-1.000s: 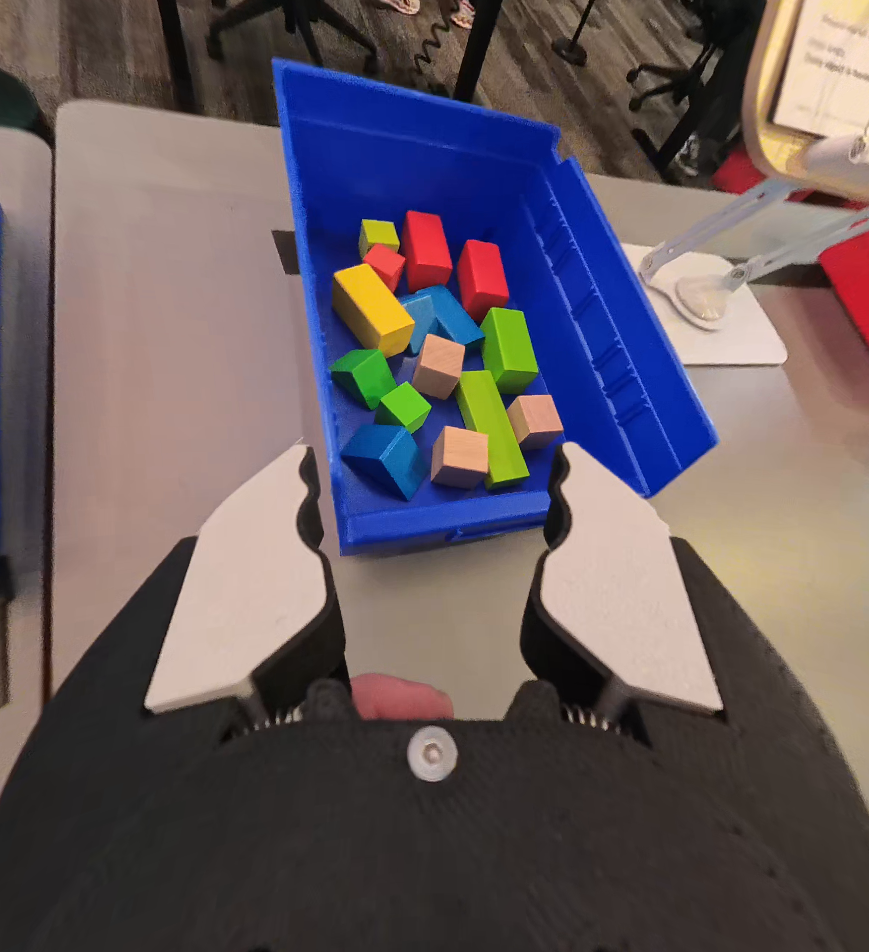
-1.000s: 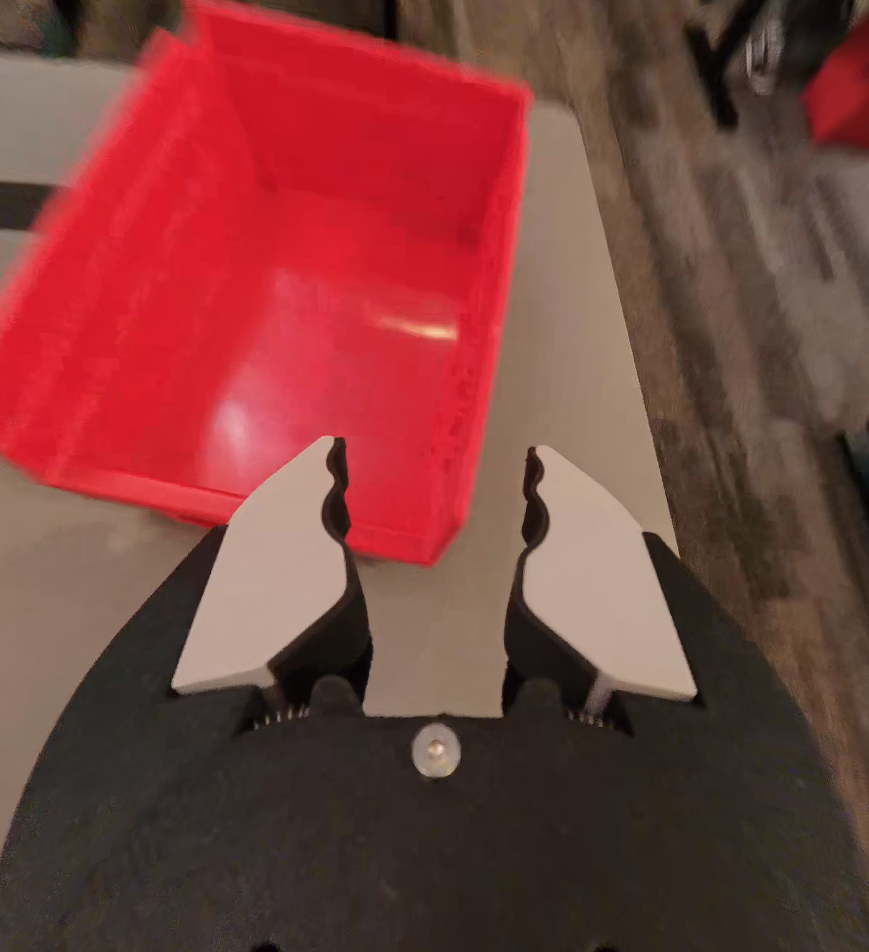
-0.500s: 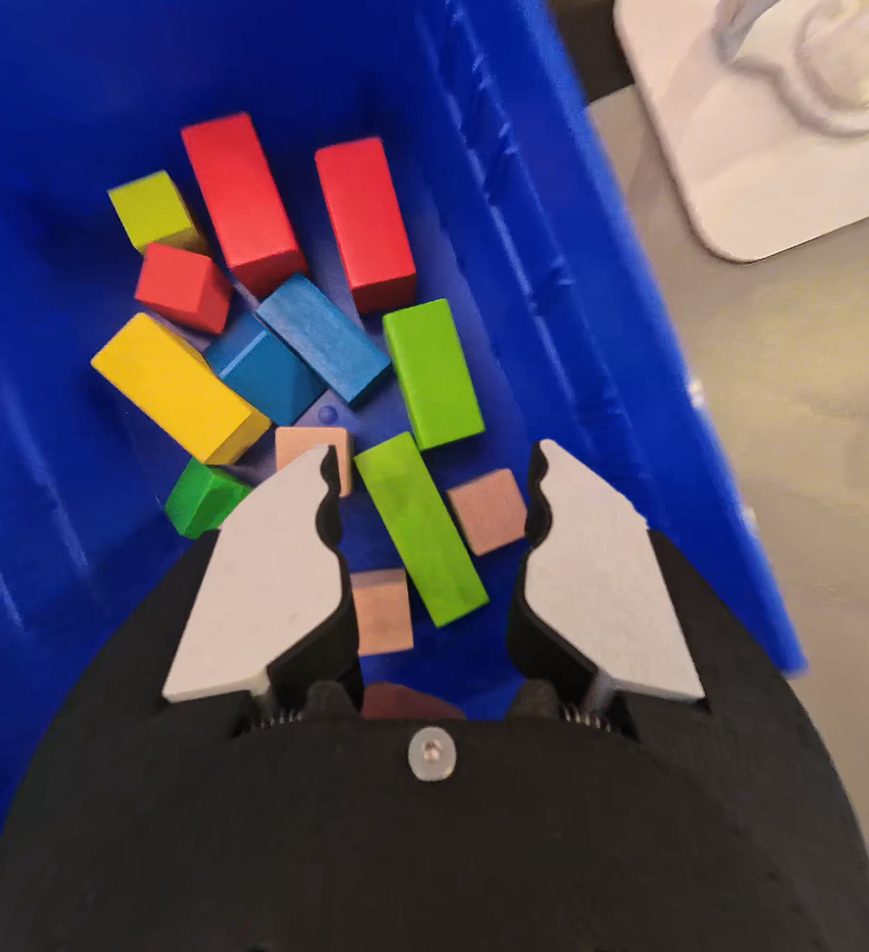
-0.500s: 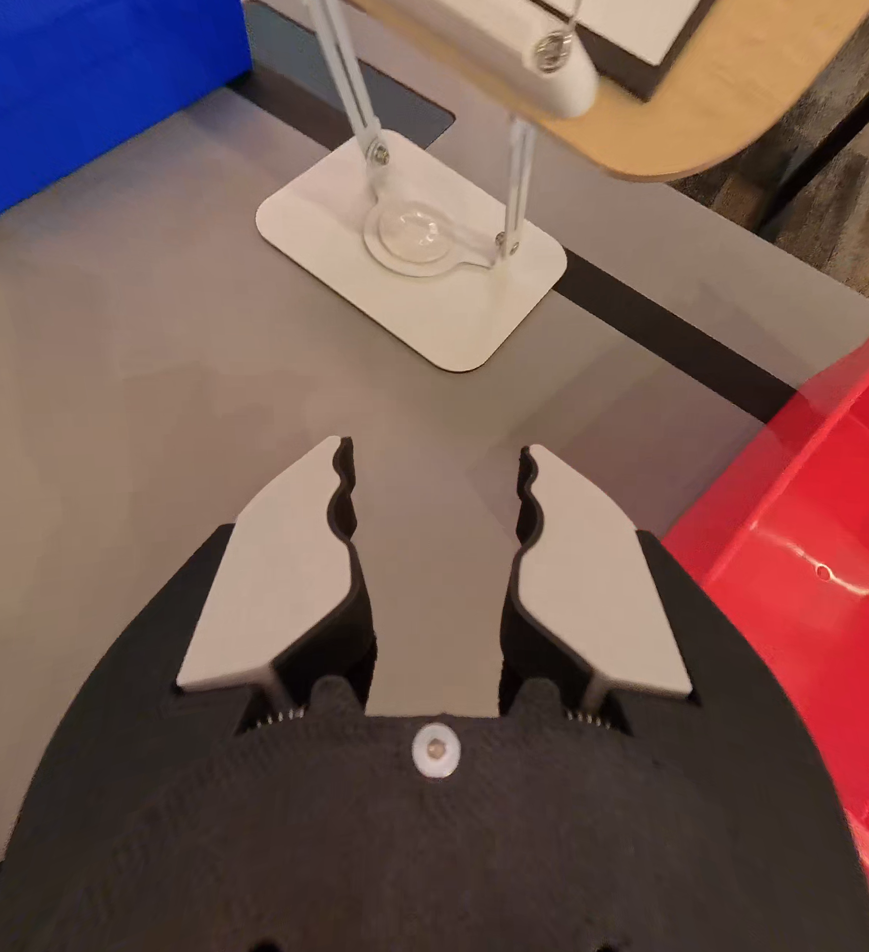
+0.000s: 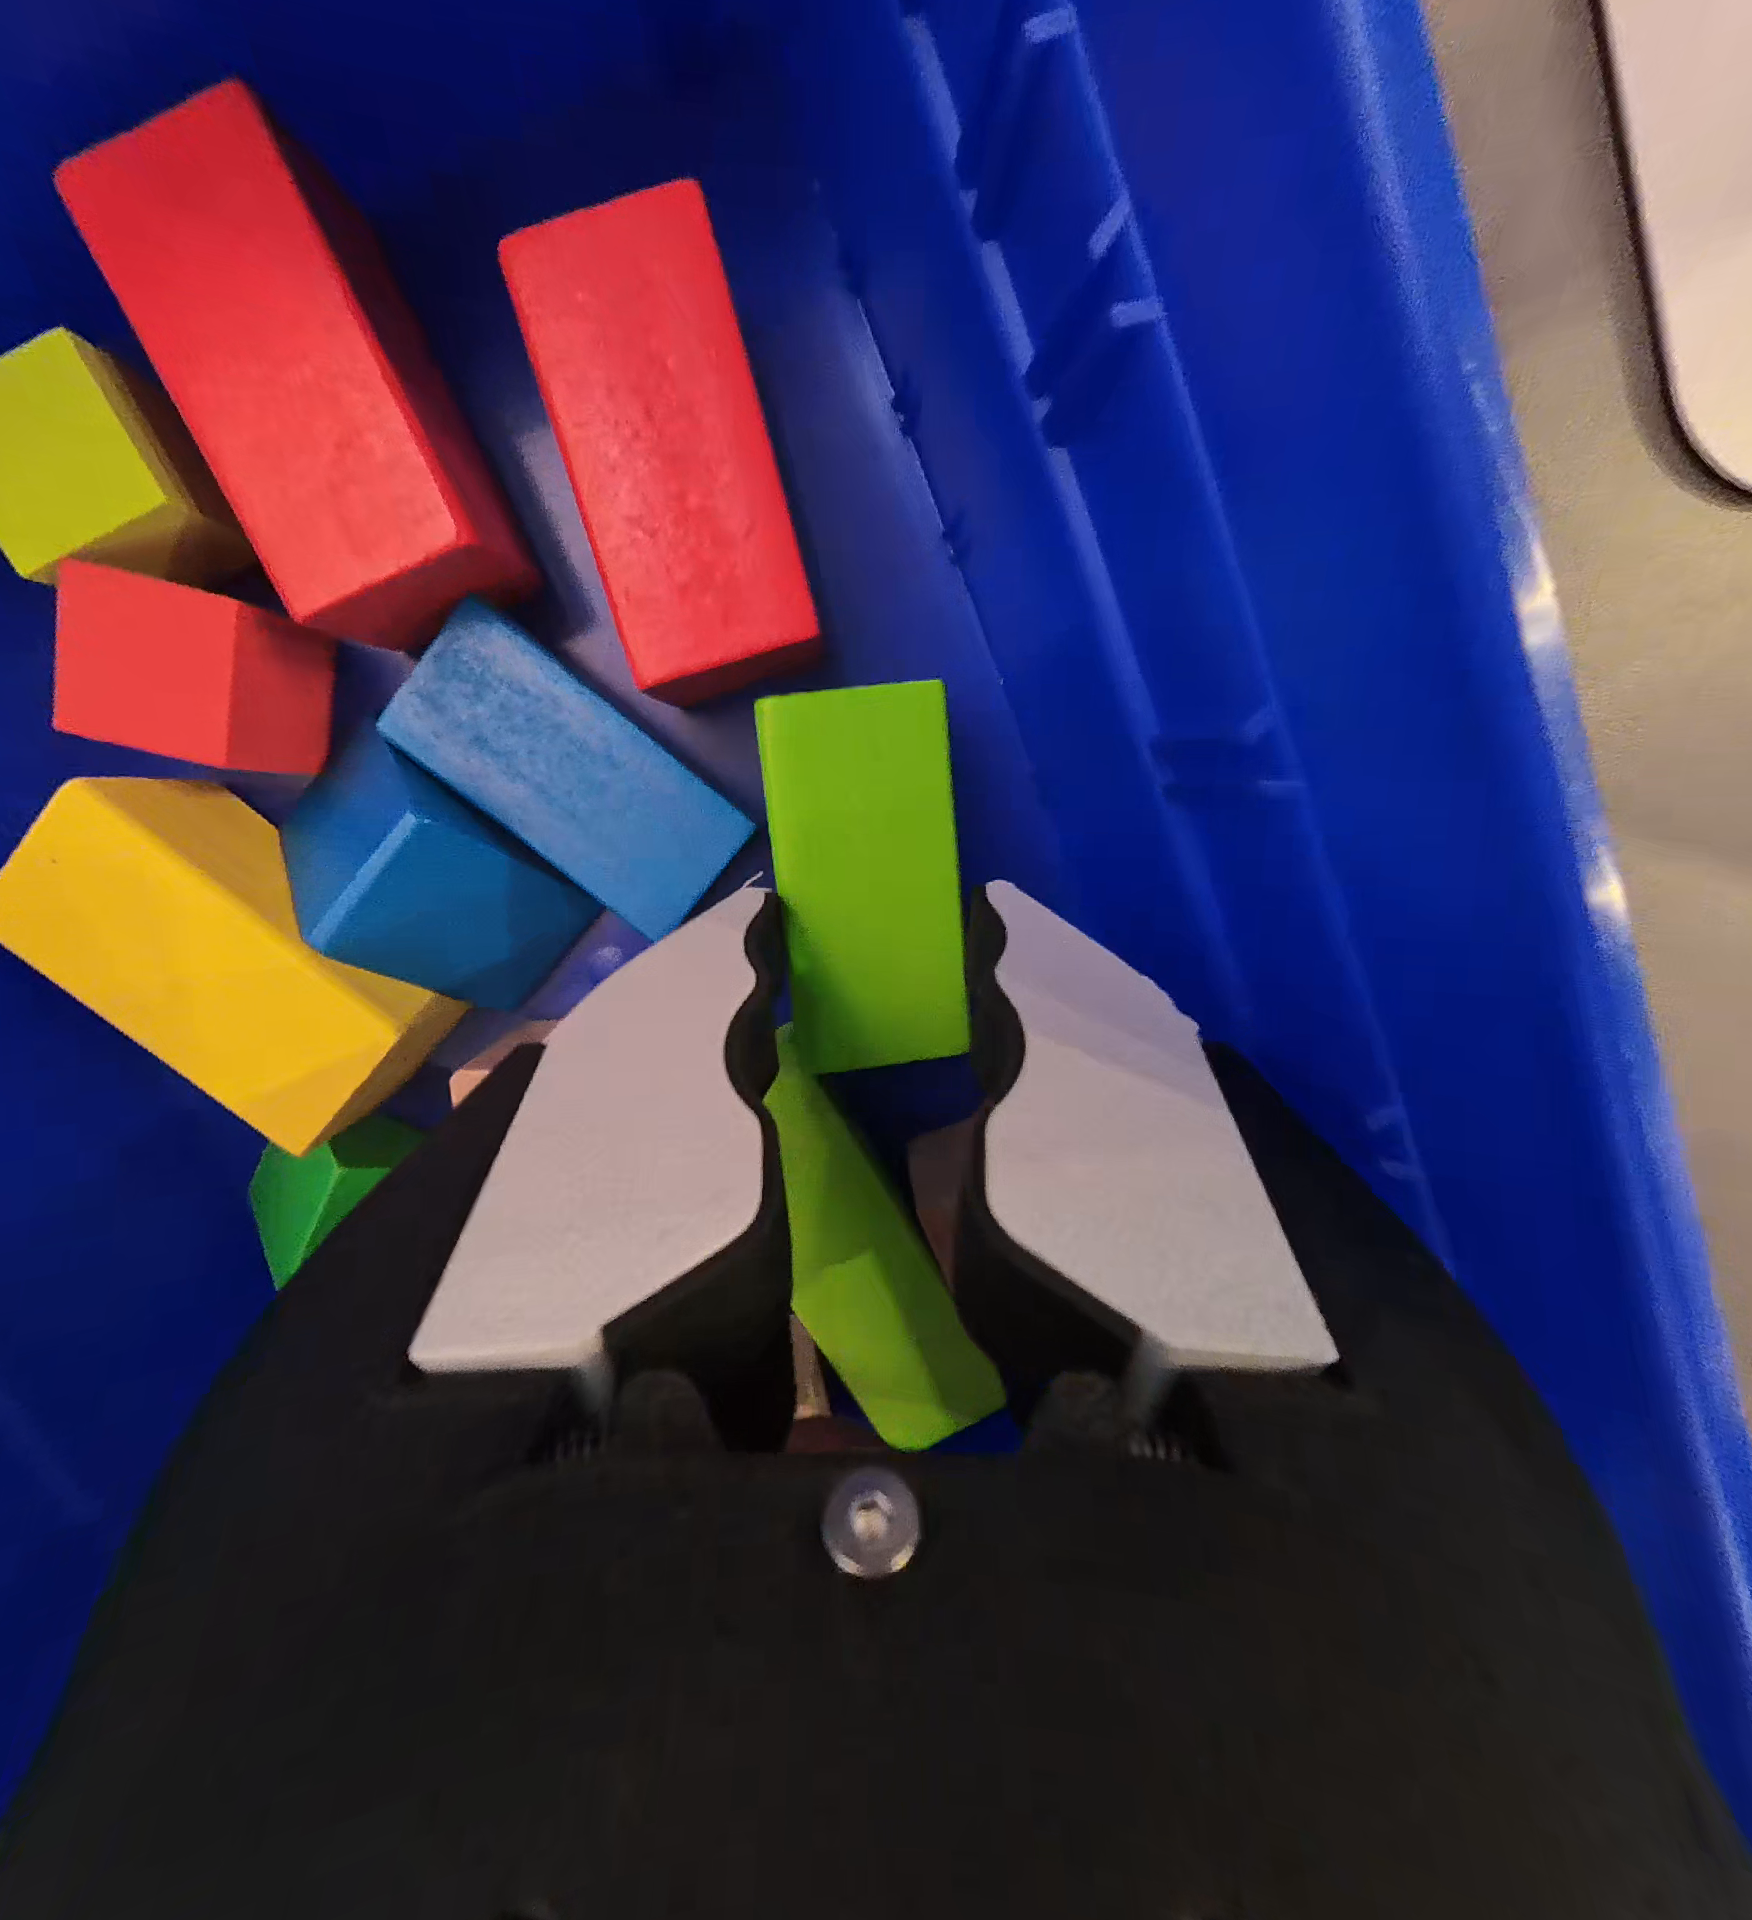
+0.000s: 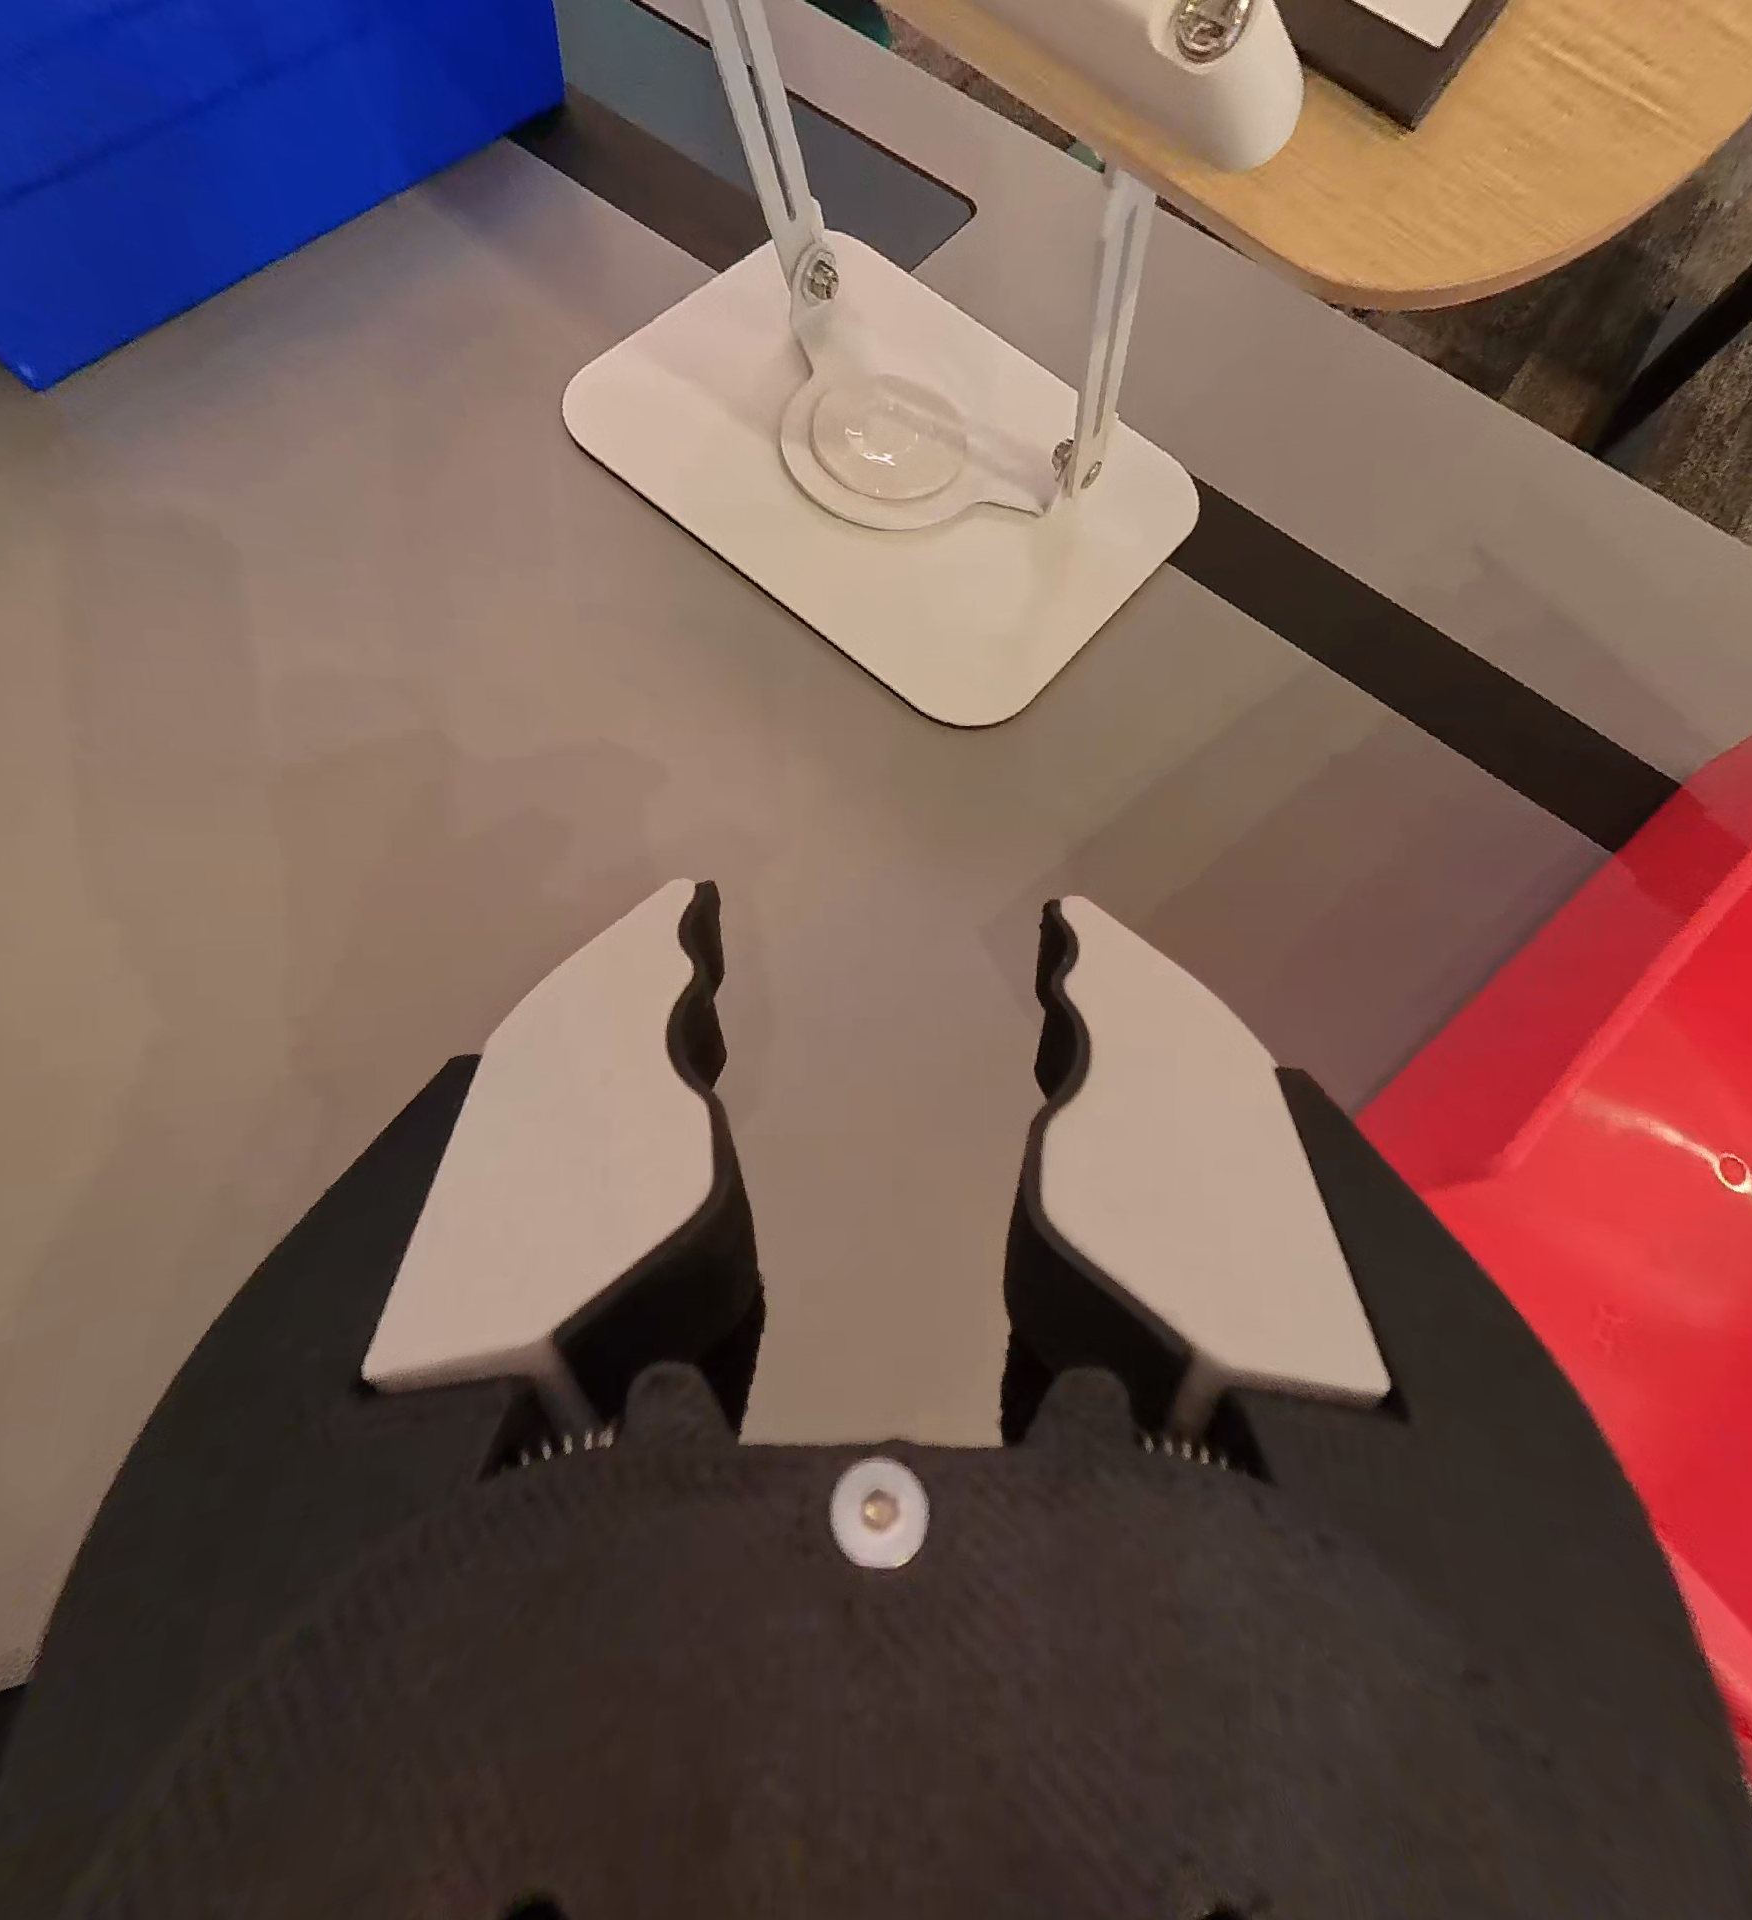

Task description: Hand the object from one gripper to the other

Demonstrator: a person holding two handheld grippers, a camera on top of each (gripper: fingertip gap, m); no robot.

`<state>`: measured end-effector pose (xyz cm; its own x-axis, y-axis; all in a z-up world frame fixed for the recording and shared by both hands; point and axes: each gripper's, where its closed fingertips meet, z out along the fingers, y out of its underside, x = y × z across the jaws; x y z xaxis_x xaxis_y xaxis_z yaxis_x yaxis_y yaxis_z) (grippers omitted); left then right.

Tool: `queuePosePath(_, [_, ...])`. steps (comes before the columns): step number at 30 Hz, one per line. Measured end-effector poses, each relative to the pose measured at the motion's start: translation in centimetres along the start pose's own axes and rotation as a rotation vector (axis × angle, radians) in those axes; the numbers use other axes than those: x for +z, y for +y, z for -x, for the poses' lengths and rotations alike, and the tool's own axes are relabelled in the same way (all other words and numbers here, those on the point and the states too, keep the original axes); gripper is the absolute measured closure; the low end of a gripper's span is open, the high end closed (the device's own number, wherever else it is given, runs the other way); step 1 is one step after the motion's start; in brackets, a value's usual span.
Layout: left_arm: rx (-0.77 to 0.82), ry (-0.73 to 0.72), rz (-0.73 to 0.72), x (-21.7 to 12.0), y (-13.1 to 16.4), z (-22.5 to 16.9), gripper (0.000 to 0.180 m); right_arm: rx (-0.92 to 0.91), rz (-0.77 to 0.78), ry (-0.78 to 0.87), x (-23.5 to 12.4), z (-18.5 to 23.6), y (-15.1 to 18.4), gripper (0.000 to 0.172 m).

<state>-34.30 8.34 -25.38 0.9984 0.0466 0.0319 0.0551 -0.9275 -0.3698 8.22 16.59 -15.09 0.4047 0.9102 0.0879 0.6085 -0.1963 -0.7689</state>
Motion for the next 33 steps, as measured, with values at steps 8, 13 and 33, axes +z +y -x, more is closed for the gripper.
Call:
queuePosePath(8, [-0.078, 0.153, -0.294, -2.6, -1.8, -0.1, 0.147, 0.006, -0.054, -0.113, 0.6, 2.5, -1.8, 0.113])
queuePosePath(13, [-0.142, 0.322, -0.588, -8.2, -2.8, -0.1, 0.147, 0.056, -0.198, -0.339, 0.4, 6.7, -6.3, 0.112])
queuePosePath(33, [0.299, 1.115, -1.070, -24.7, -2.1, -26.2, 0.147, 0.141, -0.558, -0.994, -2.9, 18.8, -20.0, 0.140])
